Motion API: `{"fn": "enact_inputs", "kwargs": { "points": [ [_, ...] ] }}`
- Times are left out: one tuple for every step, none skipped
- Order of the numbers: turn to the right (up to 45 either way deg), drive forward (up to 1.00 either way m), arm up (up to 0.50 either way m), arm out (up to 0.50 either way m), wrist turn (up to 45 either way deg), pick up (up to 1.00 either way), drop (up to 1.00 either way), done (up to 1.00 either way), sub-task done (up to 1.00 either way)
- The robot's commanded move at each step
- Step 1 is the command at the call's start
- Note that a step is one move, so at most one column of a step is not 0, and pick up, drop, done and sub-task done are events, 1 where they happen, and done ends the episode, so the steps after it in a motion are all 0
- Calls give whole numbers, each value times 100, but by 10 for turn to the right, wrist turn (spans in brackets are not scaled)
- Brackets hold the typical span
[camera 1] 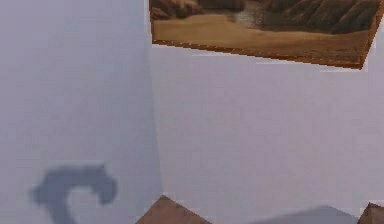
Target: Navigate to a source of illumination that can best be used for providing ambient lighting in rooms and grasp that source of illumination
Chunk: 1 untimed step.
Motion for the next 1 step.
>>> {"fn": "enact_inputs", "kwargs": {
  "points": [
    [0, 0, 34, 0, 0, 0, 0, 0, 0]
  ]
}}
